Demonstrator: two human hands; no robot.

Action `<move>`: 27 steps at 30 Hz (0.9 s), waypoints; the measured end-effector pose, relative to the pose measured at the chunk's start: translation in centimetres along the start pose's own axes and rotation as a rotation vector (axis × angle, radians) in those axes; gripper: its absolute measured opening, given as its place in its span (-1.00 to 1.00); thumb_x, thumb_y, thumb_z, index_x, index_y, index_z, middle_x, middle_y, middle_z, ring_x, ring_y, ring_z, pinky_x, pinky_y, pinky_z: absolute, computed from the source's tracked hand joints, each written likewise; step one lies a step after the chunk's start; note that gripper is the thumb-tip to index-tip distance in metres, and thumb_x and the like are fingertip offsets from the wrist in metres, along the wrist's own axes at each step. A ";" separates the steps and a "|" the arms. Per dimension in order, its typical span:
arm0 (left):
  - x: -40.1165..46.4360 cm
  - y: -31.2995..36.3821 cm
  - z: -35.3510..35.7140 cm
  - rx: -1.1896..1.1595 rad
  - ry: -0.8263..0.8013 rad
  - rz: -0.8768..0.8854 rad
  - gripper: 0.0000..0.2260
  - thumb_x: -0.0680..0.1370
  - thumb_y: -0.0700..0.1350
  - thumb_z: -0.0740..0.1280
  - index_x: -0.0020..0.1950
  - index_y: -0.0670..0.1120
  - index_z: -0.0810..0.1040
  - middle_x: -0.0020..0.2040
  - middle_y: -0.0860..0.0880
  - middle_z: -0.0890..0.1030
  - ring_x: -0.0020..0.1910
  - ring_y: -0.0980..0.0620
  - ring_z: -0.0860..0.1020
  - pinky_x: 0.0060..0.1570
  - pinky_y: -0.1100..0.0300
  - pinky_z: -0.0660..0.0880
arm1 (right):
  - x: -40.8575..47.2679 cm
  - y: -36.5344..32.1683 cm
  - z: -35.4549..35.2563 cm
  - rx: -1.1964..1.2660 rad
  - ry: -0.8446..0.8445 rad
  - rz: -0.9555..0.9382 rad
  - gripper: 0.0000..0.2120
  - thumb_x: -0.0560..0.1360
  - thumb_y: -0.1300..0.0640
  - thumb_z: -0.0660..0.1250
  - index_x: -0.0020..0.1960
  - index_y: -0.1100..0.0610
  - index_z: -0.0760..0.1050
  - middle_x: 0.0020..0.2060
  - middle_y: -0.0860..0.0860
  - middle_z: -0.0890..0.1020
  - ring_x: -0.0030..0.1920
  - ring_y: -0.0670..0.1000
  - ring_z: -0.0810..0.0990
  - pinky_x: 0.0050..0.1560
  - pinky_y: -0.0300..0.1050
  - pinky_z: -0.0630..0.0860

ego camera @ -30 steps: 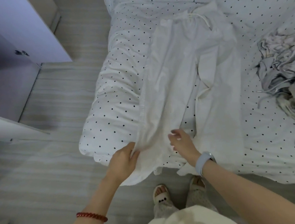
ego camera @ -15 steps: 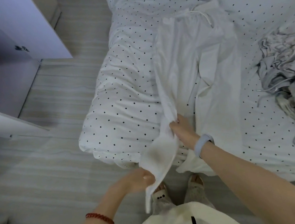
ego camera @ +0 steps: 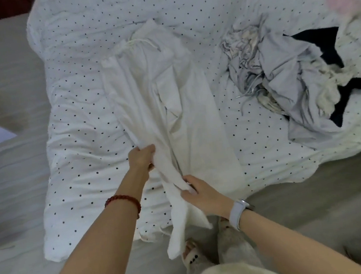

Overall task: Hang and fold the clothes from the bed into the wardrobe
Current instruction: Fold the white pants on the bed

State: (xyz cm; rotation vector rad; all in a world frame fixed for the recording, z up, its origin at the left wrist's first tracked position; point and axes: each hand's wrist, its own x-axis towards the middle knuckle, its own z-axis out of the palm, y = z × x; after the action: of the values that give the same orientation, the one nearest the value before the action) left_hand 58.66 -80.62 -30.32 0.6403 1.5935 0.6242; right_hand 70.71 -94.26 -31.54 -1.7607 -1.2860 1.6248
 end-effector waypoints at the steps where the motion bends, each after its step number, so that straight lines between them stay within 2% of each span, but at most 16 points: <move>1: 0.2 0.4 0.4 0.048 0.094 0.101 -0.90 0.51 -0.27 0.28 0.02 -0.19 0.46 -0.17 -0.07 0.53 -0.18 -0.06 0.51 -0.28 0.16 0.48 | -0.3 0.2 -0.6 -0.009 0.006 0.001 -0.84 0.57 0.20 0.14 0.14 0.12 0.36 -0.09 0.05 0.49 -0.15 0.01 0.45 -0.18 -0.22 0.37; 2: 0.2 1.1 1.2 0.120 0.176 0.233 -0.96 0.51 -0.28 0.24 -0.08 -0.17 0.44 -0.26 -0.03 0.48 -0.22 -0.05 0.47 -0.27 0.17 0.44 | -0.5 0.5 -1.5 -0.029 0.019 -0.013 -0.83 0.55 0.23 0.14 0.13 0.12 0.35 -0.12 0.01 0.47 -0.17 -0.02 0.43 -0.21 -0.25 0.36; 3: 0.1 1.8 1.3 0.195 0.259 0.366 -0.90 0.51 -0.28 0.20 -0.19 -0.13 0.38 -0.34 -0.01 0.41 -0.30 -0.01 0.41 -0.29 0.18 0.38 | -0.5 0.6 -1.9 -0.061 0.022 -0.016 -0.82 0.53 0.26 0.13 0.11 0.11 0.34 -0.15 -0.01 0.45 -0.19 -0.03 0.42 -0.23 -0.27 0.35; 5: -0.3 2.9 2.7 0.309 0.296 0.570 -0.75 0.52 -0.27 0.17 -0.33 -0.07 0.25 -0.43 0.01 0.28 -0.44 0.06 0.25 -0.39 0.20 0.26 | -0.8 1.2 -3.4 -0.080 0.064 -0.001 -0.86 0.50 0.30 0.12 -0.03 0.09 0.33 -0.22 -0.02 0.43 -0.24 -0.06 0.39 -0.26 -0.30 0.31; 8: -1.0 3.3 5.8 0.400 0.255 0.731 -0.78 0.55 -0.24 0.17 -0.29 -0.12 0.29 -0.45 0.02 0.25 -0.47 0.10 0.21 -0.43 0.24 0.20 | -1.3 2.7 -5.5 -0.055 0.205 0.060 -0.75 0.51 0.33 0.09 -0.27 0.05 0.26 -0.35 -0.05 0.36 -0.37 -0.11 0.31 -0.39 -0.34 0.25; 11: -1.0 3.1 9.5 0.544 0.083 0.793 -0.74 0.57 -0.19 0.20 -0.31 -0.12 0.28 -0.41 0.00 0.31 -0.41 0.02 0.31 -0.35 0.18 0.19 | -1.0 5.3 -7.5 -0.017 0.347 0.187 -0.69 0.55 0.33 0.03 -0.32 0.07 0.19 -0.39 -0.03 0.31 -0.41 -0.10 0.26 -0.46 -0.35 0.25; 12: -0.9 3.1 10.9 0.598 -0.029 0.795 -0.77 0.58 -0.18 0.21 -0.28 -0.10 0.31 -0.34 -0.02 0.38 -0.32 -0.05 0.40 -0.31 0.19 0.21 | -0.7 6.4 -8.3 -0.015 0.380 0.234 -0.68 0.57 0.32 0.01 -0.32 0.07 0.20 -0.38 -0.04 0.31 -0.41 -0.10 0.26 -0.45 -0.34 0.24; 14: -0.9 2.9 13.3 0.732 -0.279 0.719 -0.89 0.58 -0.09 0.19 -0.06 -0.10 0.46 -0.10 -0.06 0.52 0.00 -0.12 0.49 -0.09 0.24 0.30 | -0.1 8.2 -10.1 -0.019 0.388 0.340 -0.74 0.58 0.31 0.00 -0.20 0.11 0.35 -0.26 0.00 0.42 -0.30 -0.06 0.36 -0.34 -0.34 0.26; 15: -1.0 2.7 14.0 0.805 -0.373 0.675 -0.78 0.57 0.00 0.18 0.05 -0.11 0.50 0.01 -0.04 0.55 0.11 -0.09 0.47 0.04 0.25 0.30 | 0.3 8.9 -10.9 -0.020 0.374 0.387 -0.78 0.59 0.29 0.01 -0.04 0.18 0.43 -0.12 0.05 0.49 -0.17 -0.01 0.43 -0.21 -0.28 0.32; 16: -0.7 2.5 14.5 0.847 -0.413 0.625 -0.69 0.56 0.05 0.16 0.12 -0.13 0.52 0.09 -0.03 0.55 0.17 -0.06 0.45 0.13 0.25 0.28 | 0.7 9.3 -11.7 -0.022 0.362 0.425 -0.76 0.59 0.26 0.03 0.14 0.22 0.43 0.04 0.10 0.51 -0.02 0.06 0.47 -0.08 -0.24 0.35; 18: -0.3 2.3 14.8 0.820 -0.342 0.559 -0.68 0.61 -0.05 0.16 0.28 -0.15 0.50 0.29 -0.07 0.49 0.29 -0.04 0.42 0.23 0.23 0.26 | 1.6 9.8 -12.9 -0.021 0.339 0.446 -0.68 0.60 0.23 0.03 0.31 0.20 0.35 0.24 0.12 0.46 0.20 0.11 0.45 0.06 -0.24 0.34; 19: -0.1 2.3 14.6 0.809 -0.281 0.557 -0.70 0.62 -0.11 0.16 0.32 -0.14 0.48 0.33 -0.09 0.47 0.31 -0.04 0.41 0.25 0.22 0.27 | 2.0 9.7 -13.3 -0.019 0.327 0.427 -0.66 0.60 0.21 0.03 0.35 0.17 0.32 0.27 0.11 0.45 0.24 0.10 0.44 0.06 -0.26 0.33; 23: 1.1 2.5 12.9 0.705 -0.066 0.490 -0.73 0.60 -0.21 0.14 0.23 -0.14 0.54 0.21 -0.07 0.56 0.19 -0.05 0.49 0.19 0.15 0.37 | 4.2 8.1 -14.3 -0.024 0.263 0.290 -0.63 0.58 0.13 0.13 0.37 0.12 0.28 0.22 0.08 0.46 0.16 0.07 0.49 0.12 -0.14 0.42; 25: 1.9 3.0 11.7 0.568 0.038 0.414 -0.75 0.58 -0.21 0.14 0.15 -0.13 0.56 0.13 -0.08 0.59 0.11 -0.07 0.53 0.15 0.08 0.44 | 5.7 6.5 -14.7 -0.020 0.257 0.174 -0.64 0.56 0.11 0.17 0.35 0.10 0.29 0.21 0.07 0.47 0.12 0.05 0.50 0.14 -0.09 0.46; 27: 2.8 4.0 10.7 0.430 0.103 0.336 -0.77 0.58 -0.22 0.14 0.12 -0.13 0.55 0.09 -0.11 0.58 0.10 -0.12 0.54 0.18 -0.01 0.47 | 7.4 4.0 -15.6 -0.022 0.258 0.066 -0.65 0.56 0.12 0.18 0.33 0.09 0.30 0.20 0.06 0.48 0.09 0.04 0.50 0.09 -0.13 0.45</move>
State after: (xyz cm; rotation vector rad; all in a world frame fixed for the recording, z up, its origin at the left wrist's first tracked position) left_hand 69.18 -75.42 -30.54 1.2301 1.7472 0.5669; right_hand 85.84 -85.77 -35.27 -1.9696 -1.1408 1.3662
